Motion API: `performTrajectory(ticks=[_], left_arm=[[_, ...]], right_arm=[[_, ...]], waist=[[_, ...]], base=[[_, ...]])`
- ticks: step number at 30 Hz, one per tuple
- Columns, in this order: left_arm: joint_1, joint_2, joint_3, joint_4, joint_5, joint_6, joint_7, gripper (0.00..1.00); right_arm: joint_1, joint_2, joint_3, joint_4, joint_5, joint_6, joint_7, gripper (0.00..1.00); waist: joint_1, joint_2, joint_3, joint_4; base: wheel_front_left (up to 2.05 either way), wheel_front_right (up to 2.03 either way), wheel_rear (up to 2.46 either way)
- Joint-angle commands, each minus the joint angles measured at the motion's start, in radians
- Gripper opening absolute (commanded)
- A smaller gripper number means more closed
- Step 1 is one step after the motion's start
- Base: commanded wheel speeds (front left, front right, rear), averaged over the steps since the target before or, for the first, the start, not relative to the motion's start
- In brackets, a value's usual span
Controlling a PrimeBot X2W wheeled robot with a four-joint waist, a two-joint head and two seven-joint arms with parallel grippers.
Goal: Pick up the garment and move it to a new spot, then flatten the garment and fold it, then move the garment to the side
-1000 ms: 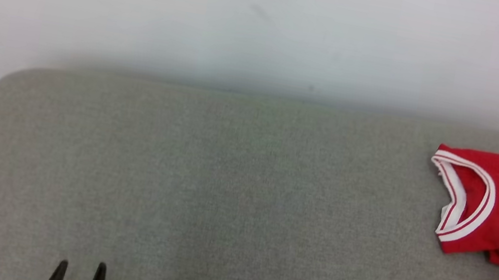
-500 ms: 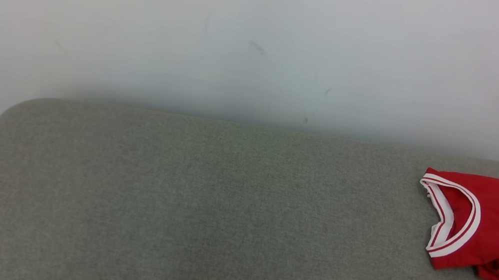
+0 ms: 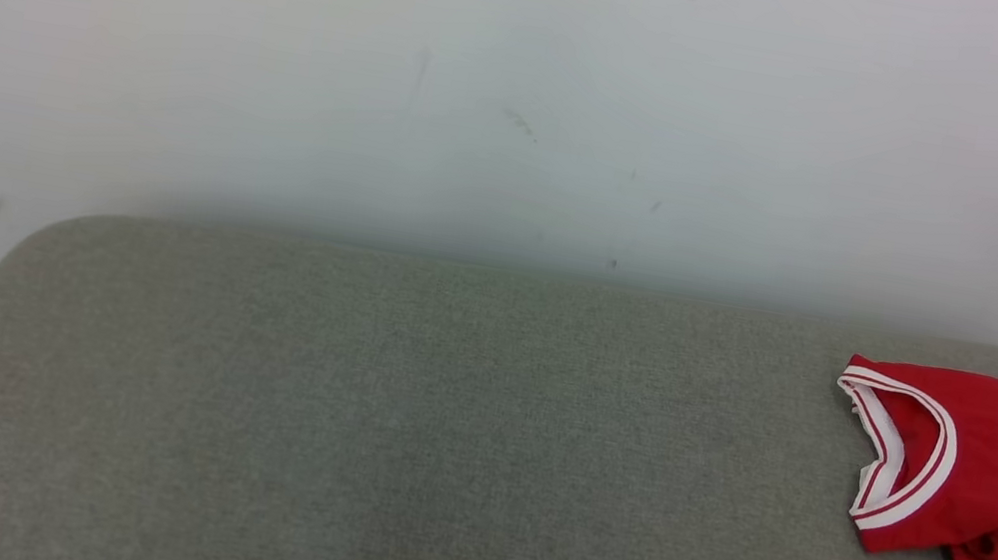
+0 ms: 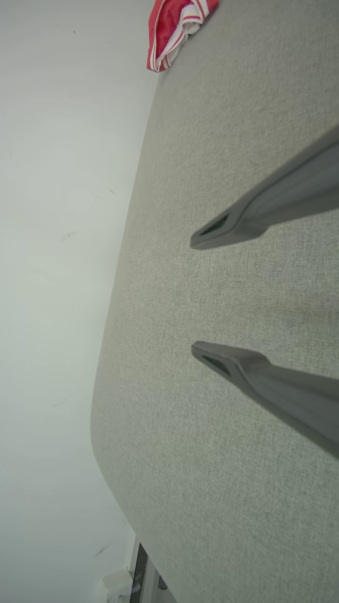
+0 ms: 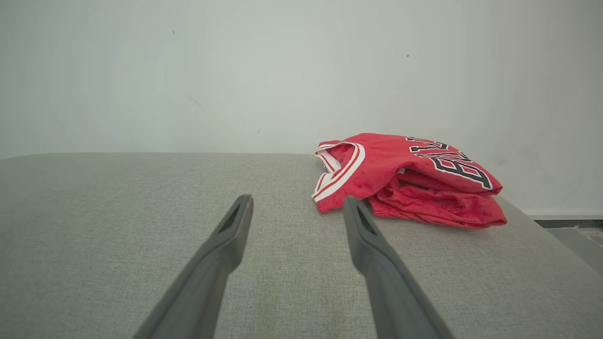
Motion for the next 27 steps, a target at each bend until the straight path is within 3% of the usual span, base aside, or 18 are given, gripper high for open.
performTrajectory(ticks=[1, 14, 15, 19, 27], left_arm=[[-0.003, 0.004, 0.004, 0.003, -0.011, 0.0, 0.0, 1.0], [-0.002, 0.004, -0.009, 0.004, -0.003, -0.01, 0.0, 1.0], [0.0, -0.001, -0.009, 0.004, 0.0, -0.009, 0.0, 0.0], [0.006, -0.006, -0.011, 0.04, -0.003, -0.009, 0.002, 0.0], [-0.035, -0.006, 0.005, 0.047, -0.157, -0.014, 0.045, 0.0]], right_arm=[[0.008, -0.003, 0.002, 0.004, -0.009, 0.0, -0.002, 1.0], [0.009, 0.004, 0.015, 0.015, 0.0, 0.0, -0.002, 1.0], [0.0, 0.006, 0.016, 0.016, -0.001, 0.0, 0.0, 0.0], [0.001, 0.018, 0.019, 0.051, 0.002, 0.0, 0.008, 0.0], [-0.033, 0.022, 0.008, 0.054, 0.157, 0.0, 0.051, 0.0]], waist=[[0.0001, 0.0, 0.0, -0.001], [0.0001, 0.0, 0.0, -0.005], [0.0001, 0.0, 0.0, -0.005], [0.0001, 0.0, 0.0, -0.005], [0.0001, 0.0, 0.006, -0.002]], base=[[0.0, 0.0, 0.0], [0.0, 0.0, 0.0], [0.0, 0.0, 0.0], [0.0, 0.0, 0.0], [0.0, 0.0, 0.0]])
